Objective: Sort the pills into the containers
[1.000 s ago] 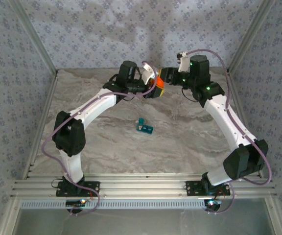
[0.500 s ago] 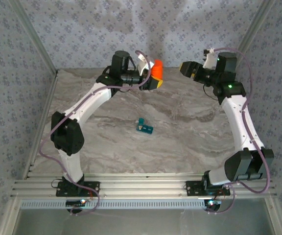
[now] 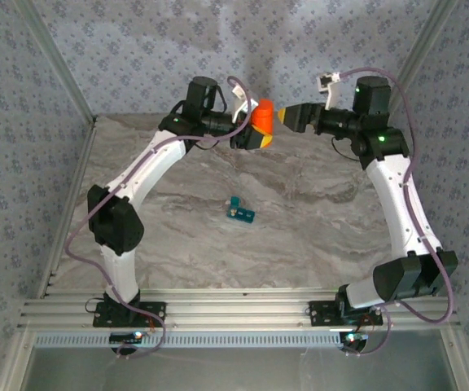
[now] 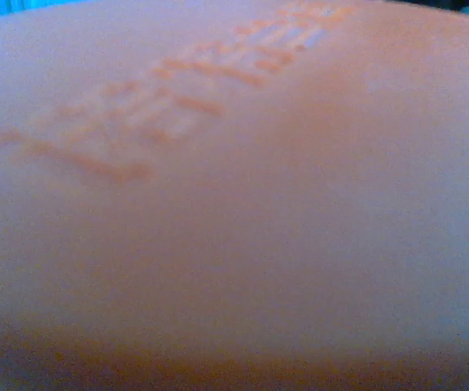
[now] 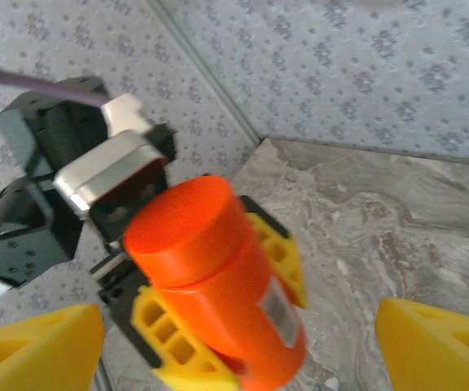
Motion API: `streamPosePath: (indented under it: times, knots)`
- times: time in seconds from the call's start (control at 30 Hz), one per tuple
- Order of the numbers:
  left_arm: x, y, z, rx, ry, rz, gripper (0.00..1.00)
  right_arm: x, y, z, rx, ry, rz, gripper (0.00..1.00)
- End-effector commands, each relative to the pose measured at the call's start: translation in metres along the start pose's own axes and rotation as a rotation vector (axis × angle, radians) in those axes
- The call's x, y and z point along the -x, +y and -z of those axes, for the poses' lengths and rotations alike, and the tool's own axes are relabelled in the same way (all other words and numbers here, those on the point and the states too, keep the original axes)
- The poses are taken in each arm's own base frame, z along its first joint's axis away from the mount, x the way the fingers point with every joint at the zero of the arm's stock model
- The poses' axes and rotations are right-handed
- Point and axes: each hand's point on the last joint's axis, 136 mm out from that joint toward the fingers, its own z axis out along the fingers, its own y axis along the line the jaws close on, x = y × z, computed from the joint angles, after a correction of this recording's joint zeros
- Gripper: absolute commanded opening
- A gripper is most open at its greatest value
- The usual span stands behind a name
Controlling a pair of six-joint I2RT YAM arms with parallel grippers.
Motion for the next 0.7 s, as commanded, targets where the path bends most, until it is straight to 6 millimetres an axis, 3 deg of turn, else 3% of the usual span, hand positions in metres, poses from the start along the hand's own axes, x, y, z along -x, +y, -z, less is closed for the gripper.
streamPosePath:
  times: [0.0,0.27,0.67]
  knots:
    - [0.015,-0.012,0.004,-0.049,-0.021,-0.029,0.00,-0.006,0.010,-0.009,0.033,0.043,0.036,0.89]
    - [0.015,-0.017,0.003,-0.066,-0.018,-0.025,0.00,-0.016,0.014,-0.026,0.023,0.095,0.056,0.88]
    - [0.016,-0.024,0.000,-0.084,-0.015,-0.026,0.00,-0.013,0.012,-0.042,0.017,0.120,0.070,0.83]
